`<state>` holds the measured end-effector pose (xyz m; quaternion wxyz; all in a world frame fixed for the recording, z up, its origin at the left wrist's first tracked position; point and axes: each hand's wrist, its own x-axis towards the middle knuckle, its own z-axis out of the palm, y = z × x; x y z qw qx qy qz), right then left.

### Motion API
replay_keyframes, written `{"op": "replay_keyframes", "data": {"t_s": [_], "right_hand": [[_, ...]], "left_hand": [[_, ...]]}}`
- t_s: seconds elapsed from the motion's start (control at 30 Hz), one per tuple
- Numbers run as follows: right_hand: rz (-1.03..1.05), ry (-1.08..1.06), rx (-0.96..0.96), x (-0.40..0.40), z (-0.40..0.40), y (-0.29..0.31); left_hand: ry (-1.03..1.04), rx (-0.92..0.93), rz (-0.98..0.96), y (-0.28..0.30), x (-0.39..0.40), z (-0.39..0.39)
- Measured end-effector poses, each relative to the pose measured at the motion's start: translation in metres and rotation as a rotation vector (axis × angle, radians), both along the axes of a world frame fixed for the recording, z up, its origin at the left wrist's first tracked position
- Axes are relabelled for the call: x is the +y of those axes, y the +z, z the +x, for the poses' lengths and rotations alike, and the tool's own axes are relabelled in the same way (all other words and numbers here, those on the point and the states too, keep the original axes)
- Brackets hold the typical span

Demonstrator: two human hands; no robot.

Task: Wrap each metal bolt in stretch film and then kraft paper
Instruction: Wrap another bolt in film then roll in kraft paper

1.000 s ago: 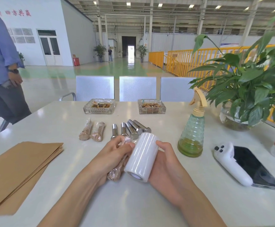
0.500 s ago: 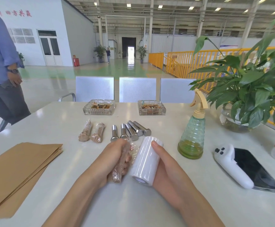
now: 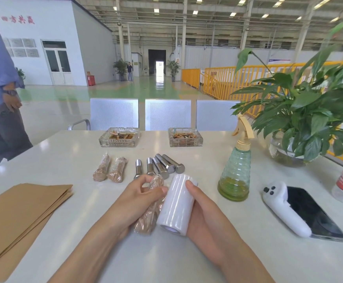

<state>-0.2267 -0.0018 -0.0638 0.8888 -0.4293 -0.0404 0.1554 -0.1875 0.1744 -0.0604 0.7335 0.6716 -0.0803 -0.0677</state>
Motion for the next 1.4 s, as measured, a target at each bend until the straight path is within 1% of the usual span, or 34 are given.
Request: {"op": "replay_keyframes", "data": {"t_s": [0.07, 0.17, 0.3, 0.47, 0.57, 0.67, 0.8, 0.87, 0.93, 0.97, 1.03, 1.07, 1.1, 1.23, 1.3, 1.4], "right_hand": [[-0.009, 0.011, -0.004, 0.000, 0.000, 0.000], [-0.022, 0.022, -0.009, 0.000, 0.001, 0.000], [-0.024, 0.015, -0.005, 0.002, 0.002, -0.001], [-0.033, 0.021, -0.045, 0.001, 0.004, -0.007], [-0.077, -0.010, -0.082, 0.004, 0.005, -0.007], [-0.155, -0.058, -0.122, 0.007, 0.007, -0.011], [-0.218, -0.060, -0.128, 0.012, 0.007, -0.008], [-0.236, -0.078, -0.105, 0.013, 0.008, -0.009], [-0.214, -0.083, -0.080, 0.012, 0.009, -0.009], [-0.187, -0.088, -0.062, 0.010, 0.009, -0.008], [-0.124, -0.095, -0.032, 0.007, 0.009, -0.006], [-0.092, -0.094, -0.019, 0.005, 0.008, -0.006], [-0.059, -0.088, -0.007, 0.004, 0.008, -0.005], [0.031, -0.071, 0.056, 0.003, 0.009, -0.004], [-0.012, -0.071, 0.040, 0.003, 0.008, -0.004], [-0.118, -0.017, -0.082, 0.003, 0.004, -0.006]], "left_hand": [[-0.052, -0.016, 0.038, -0.001, -0.005, -0.002], [-0.049, -0.045, 0.092, -0.001, -0.007, -0.003], [0.015, -0.087, 0.182, 0.001, -0.006, -0.004], [0.146, -0.200, 0.405, -0.001, -0.006, -0.001], [0.212, -0.267, 0.489, -0.006, -0.007, 0.002], [0.292, -0.278, 0.540, -0.005, -0.008, 0.008], [0.290, -0.227, 0.515, -0.007, 0.000, 0.004], [0.266, -0.161, 0.532, -0.001, -0.005, 0.010], [0.124, -0.073, 0.519, 0.000, 0.001, 0.008], [0.062, -0.038, 0.474, 0.000, 0.005, 0.007], [-0.067, 0.043, 0.256, 0.003, 0.010, 0.006], [-0.104, 0.111, 0.115, 0.008, 0.011, 0.003], [-0.106, 0.127, 0.065, 0.008, 0.015, 0.000], [-0.109, 0.066, 0.051, 0.005, 0.020, -0.002], [-0.071, -0.012, 0.092, 0.005, 0.016, 0.000], [-0.007, -0.161, 0.211, -0.002, 0.013, 0.000]]}}
